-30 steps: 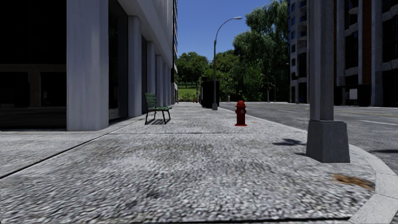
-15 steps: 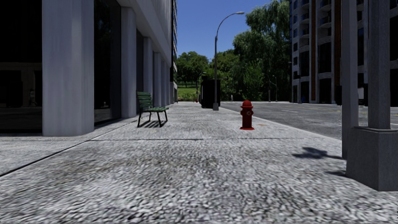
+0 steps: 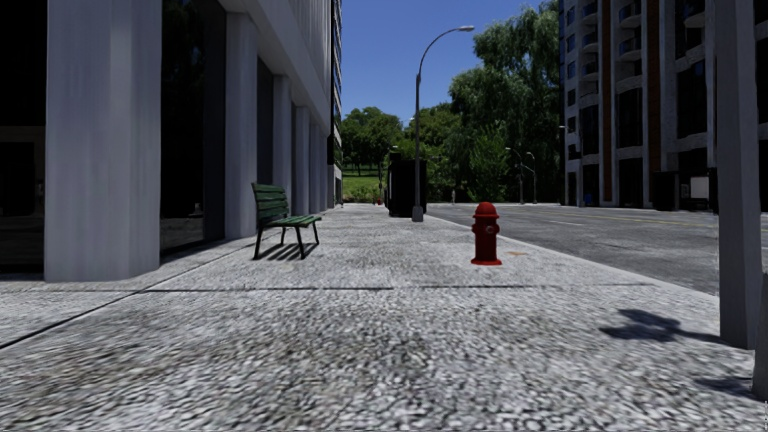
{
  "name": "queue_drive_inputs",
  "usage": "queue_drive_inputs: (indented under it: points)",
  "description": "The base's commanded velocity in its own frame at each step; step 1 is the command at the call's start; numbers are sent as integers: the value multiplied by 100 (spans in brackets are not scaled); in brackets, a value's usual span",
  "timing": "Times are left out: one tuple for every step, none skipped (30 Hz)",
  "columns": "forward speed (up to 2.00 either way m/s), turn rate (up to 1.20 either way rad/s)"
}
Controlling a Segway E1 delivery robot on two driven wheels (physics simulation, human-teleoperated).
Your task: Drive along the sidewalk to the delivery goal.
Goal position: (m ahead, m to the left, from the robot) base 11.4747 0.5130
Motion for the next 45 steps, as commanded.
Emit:
queue_drive_inputs:
  points:
    - [81,0]
    - [81,0]
    - [88,0]
    - [88,0]
    - [98,0]
    - [172,0]
    - [200,0]
    - [200,0]
    - [200,0]
    - [200,0]
    - [200,0]
    - [200,0]
    - [200,0]
    - [200,0]
    - [200,0]
    - [200,0]
    - [200,0]
    - [200,0]
    - [200,0]
    - [200,0]
    - [200,0]
    - [200,0]
    - [200,0]
    - [200,0]
    - [200,0]
    - [200,0]
    - [200,0]
    - [200,4]
    - [200,7]
    - [200,10]
    - [200,15]
    - [200,20]
    - [200,22]
    - [200,23]
    - [200,23]
    - [200,25]
    - [200,26]
    - [200,26]
    - [200,26]
    - [200,26]
    - [200,26]
    - [200,26]
    - [200,26]
    - [200,26]
    - [200,26]
